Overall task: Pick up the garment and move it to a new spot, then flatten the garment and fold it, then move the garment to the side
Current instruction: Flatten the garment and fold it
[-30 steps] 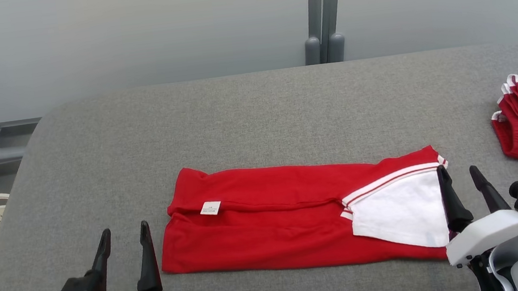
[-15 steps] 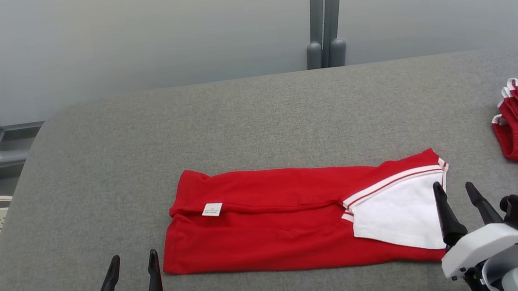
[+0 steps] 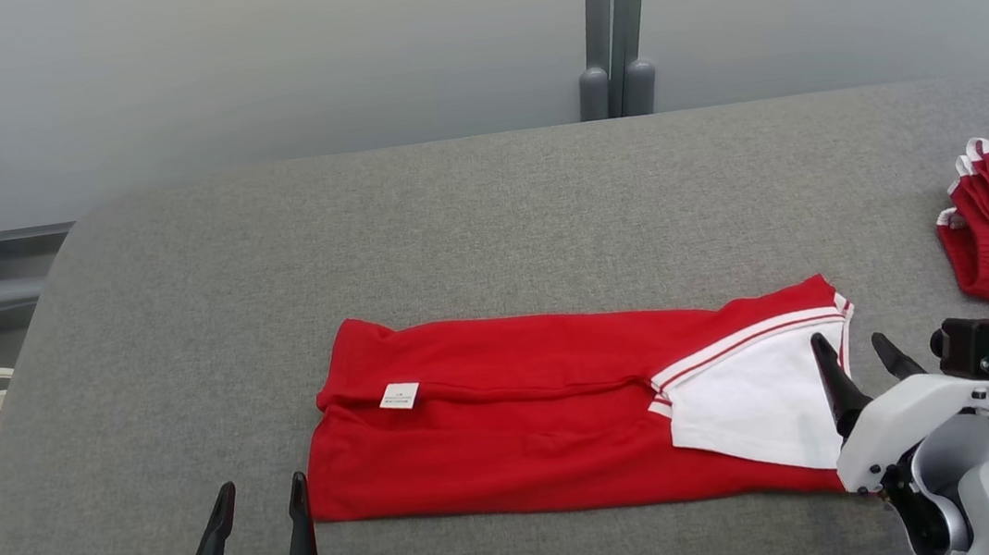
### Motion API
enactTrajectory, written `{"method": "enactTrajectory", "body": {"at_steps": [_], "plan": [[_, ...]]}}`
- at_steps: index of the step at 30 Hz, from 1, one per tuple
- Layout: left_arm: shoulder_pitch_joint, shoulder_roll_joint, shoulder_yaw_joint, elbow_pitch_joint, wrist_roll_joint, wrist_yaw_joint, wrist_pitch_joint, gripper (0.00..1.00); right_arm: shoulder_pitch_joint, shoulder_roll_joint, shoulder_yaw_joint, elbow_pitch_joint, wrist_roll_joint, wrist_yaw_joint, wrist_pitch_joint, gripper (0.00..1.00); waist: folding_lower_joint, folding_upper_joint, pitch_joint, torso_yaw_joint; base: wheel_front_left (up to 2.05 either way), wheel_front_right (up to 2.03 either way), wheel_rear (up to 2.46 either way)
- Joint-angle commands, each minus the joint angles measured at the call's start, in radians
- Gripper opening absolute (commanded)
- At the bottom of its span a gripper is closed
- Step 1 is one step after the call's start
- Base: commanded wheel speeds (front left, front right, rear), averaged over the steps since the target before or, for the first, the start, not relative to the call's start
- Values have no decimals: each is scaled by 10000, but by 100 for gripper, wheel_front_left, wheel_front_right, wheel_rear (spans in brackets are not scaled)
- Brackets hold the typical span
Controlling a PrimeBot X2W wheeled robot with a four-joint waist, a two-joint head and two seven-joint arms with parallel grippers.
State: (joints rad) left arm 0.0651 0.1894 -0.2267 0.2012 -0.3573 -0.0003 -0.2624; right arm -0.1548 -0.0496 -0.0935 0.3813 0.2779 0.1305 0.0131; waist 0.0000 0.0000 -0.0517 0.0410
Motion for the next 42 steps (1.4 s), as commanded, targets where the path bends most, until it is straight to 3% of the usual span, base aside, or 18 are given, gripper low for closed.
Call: {"method": "enactTrajectory", "body": {"at_steps": [1,8,14,21,28,42], "plan": [[-155,-42,69,12,114,-66,-29,100,-160,-24,-88,63,-134,2,481,100,0,0,25,-11,0,0,0],[-200,-151,159,-38,314,-149,-29,100,-771,-27,-878,339,-1312,2,3198,100,0,0,169,17,0,0,0],[-303,-211,77,-6,495,-206,-29,100,-1433,-16,-1680,1079,-2192,2,4834,100,0,0,399,123,0,0,0],[-528,-177,54,-7,630,-272,-30,100,-2059,-28,-1678,1875,-2238,0,5235,100,0,0,752,330,0,0,0],[-683,-193,51,22,654,-340,-30,100,-2354,-19,-2237,2219,-3113,0,5268,100,0,0,1015,557,0,0,0],[-1032,-221,-52,45,775,-434,-30,100,-2568,9,-2477,3051,-3103,0,5469,100,0,0,1444,908,0,0,0]]}}
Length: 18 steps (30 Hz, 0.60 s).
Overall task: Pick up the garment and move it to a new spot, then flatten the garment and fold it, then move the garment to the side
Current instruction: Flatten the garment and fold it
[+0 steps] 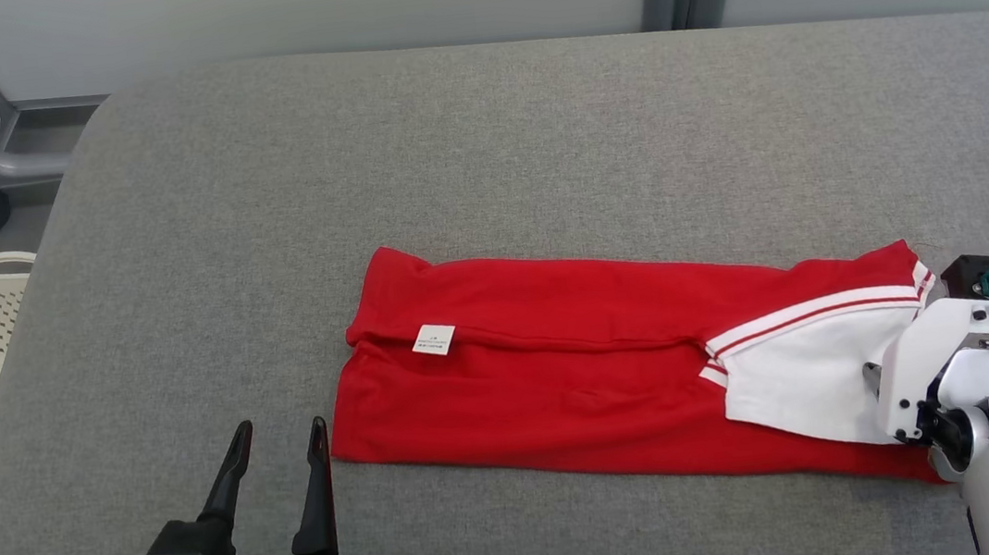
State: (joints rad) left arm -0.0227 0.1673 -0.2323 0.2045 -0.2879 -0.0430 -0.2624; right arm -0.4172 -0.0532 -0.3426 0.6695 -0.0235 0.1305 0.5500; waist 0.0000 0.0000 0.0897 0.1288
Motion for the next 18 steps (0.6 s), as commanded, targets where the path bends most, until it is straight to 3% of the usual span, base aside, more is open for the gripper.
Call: {"method": "enactTrajectory", "body": {"at_steps": [1,2,3,4,18], "plan": [[-174,-7,-4,19,90,-13,-30,100,59,45,-64,194,-75,0,135,90,0,0,47,45,0,0,0],[-186,-17,-8,30,101,-24,-30,100,69,45,-120,198,-83,0,146,45,0,0,60,56,0,0,0],[-181,-31,-10,38,104,-28,-30,100,79,48,-148,181,-112,0,166,7,0,0,65,60,0,0,0],[-166,-40,-2,55,105,-24,-30,100,87,45,-167,156,-126,0,170,0,0,0,66,57,0,0,0],[-20,-71,20,232,133,-58,-30,100,-170,-980,-284,-1702,-939,-11,402,0,0,0,-259,-223,0,0,0]]}}
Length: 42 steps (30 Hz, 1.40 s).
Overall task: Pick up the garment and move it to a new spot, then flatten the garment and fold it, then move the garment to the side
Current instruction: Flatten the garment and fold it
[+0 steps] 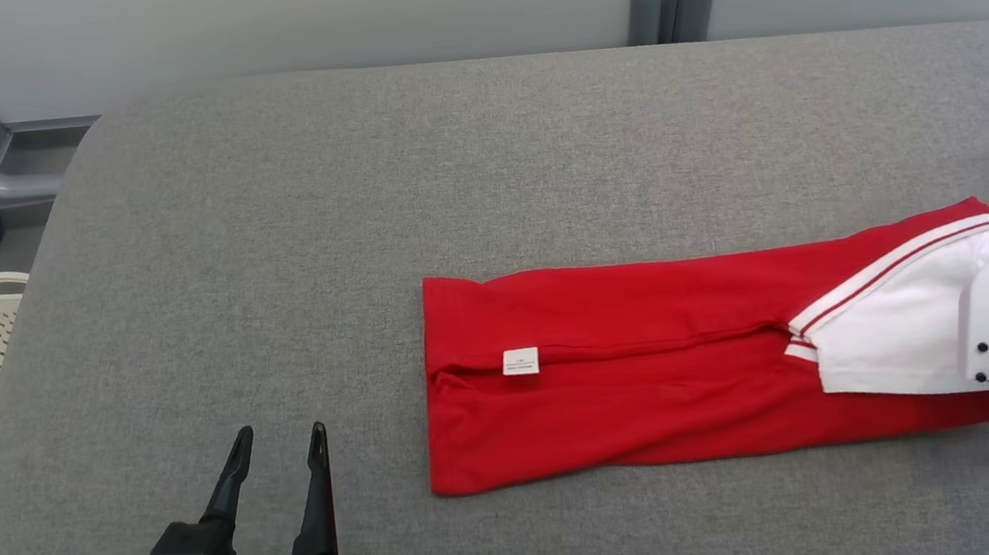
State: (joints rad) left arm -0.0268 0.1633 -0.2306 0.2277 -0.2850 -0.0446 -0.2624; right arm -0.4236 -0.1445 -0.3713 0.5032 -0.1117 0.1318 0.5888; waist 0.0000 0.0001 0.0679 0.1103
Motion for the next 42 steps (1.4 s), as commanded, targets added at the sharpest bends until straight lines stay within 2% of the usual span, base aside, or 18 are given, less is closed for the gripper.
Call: {"method": "enactTrajectory", "body": {"at_steps": [1,11,15,23,31,38,42], "plan": [[41,-39,-6,17,103,-55,-30,100,-133,-156,26,-253,-94,-22,121,0,0,-1,-71,-57,0,0,0],[156,-132,-90,137,91,-110,-30,100,672,-884,99,-2580,-267,-22,1870,0,0,-1,-334,-5,0,0,0],[217,-136,-71,158,79,-121,-30,100,1016,-799,173,-3233,-52,-21,2251,0,0,-1,-402,6,0,0,0],[300,-167,-134,136,107,-70,-30,100,1380,-641,2070,-4220,722,-19,2986,0,0,-1,-537,-79,0,0,0],[114,-198,-217,235,90,-180,-30,100,832,-62,3770,-3630,1463,-19,2841,0,0,-1,-502,22,0,0,0],[-57,-273,-321,290,127,-207,-30,100,-15,659,4856,-2150,1967,-19,2234,0,0,-1,-425,303,0,0,0],[-129,-312,-362,321,146,-219,-30,100,-502,848,5253,-1245,2186,-19,1869,0,0,-1,-351,481,0,0,0]]}}
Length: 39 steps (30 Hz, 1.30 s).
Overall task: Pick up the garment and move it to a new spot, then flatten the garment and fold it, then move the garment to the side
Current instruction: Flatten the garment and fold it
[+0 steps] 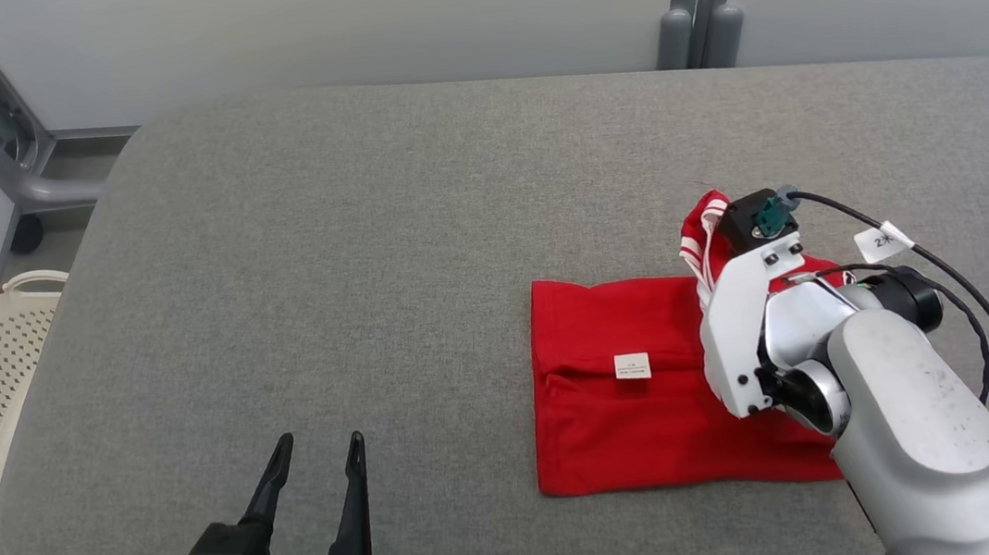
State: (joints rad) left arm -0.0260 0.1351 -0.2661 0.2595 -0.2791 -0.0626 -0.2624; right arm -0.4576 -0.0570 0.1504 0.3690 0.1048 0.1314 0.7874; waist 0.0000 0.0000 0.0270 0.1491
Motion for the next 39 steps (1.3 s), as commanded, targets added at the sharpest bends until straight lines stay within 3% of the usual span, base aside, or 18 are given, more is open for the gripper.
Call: {"method": "enactTrajectory", "body": {"at_steps": [1,14,32,33,34,39], "plan": [[-170,-44,-25,9,101,-48,-30,100,-273,4,133,354,101,-16,-204,0,0,0,77,140,0,0,0],[-225,-138,16,24,183,-83,-30,100,-1459,55,2232,2570,2043,-11,-1340,0,0,0,225,462,0,0,0],[-359,-261,-91,210,258,-230,-30,100,-2429,56,3568,4368,3533,-10,-2454,0,0,0,335,851,0,0,0],[-364,-268,-97,223,255,-232,-30,100,-2485,59,3659,4423,3621,-10,-2533,38,0,0,343,859,0,0,0],[-372,-273,-97,239,252,-243,-30,100,-2493,61,3726,4498,3755,-11,-2559,100,0,0,344,862,0,0,0],[-389,-293,-55,248,258,-235,-30,100,-2723,56,3901,4514,4385,-11,-3186,100,0,0,357,826,0,0,0]]}}
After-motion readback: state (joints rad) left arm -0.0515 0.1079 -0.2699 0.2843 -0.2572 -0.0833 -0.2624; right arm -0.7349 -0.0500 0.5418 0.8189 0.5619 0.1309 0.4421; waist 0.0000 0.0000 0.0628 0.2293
